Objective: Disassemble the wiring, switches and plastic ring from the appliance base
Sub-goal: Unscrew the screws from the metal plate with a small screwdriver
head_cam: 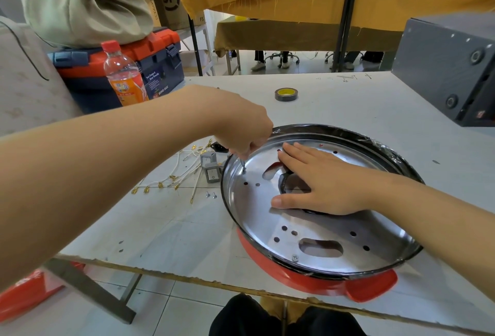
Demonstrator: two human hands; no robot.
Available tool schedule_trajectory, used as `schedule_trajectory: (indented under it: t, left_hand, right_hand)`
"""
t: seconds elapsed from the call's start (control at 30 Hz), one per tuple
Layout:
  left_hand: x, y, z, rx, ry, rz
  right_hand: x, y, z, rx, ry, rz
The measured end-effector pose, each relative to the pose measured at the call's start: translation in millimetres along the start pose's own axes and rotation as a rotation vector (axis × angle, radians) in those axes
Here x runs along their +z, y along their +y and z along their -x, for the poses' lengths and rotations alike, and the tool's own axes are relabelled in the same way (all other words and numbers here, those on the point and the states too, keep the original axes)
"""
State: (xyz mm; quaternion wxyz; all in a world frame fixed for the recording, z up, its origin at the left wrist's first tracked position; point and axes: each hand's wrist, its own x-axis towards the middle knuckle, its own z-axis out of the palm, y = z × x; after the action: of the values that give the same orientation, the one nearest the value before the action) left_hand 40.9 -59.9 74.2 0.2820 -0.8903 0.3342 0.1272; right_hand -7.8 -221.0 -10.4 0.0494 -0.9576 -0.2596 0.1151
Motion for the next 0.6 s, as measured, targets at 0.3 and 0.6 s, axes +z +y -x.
schedule_trajectory:
  t: [0.3,0.6]
  left_hand:
    - [6.4,-4.8,2.1,0.033,0.016,0.023]
    - [1.6,-5.5,-0.5,0.003,-0.037,-0.027]
  right_hand:
    - [-0.5,0.5,-0.9,-0.004,0.001,0.008]
    - [-0.3,0.2,-1.0,-0.001,0.001,0.013]
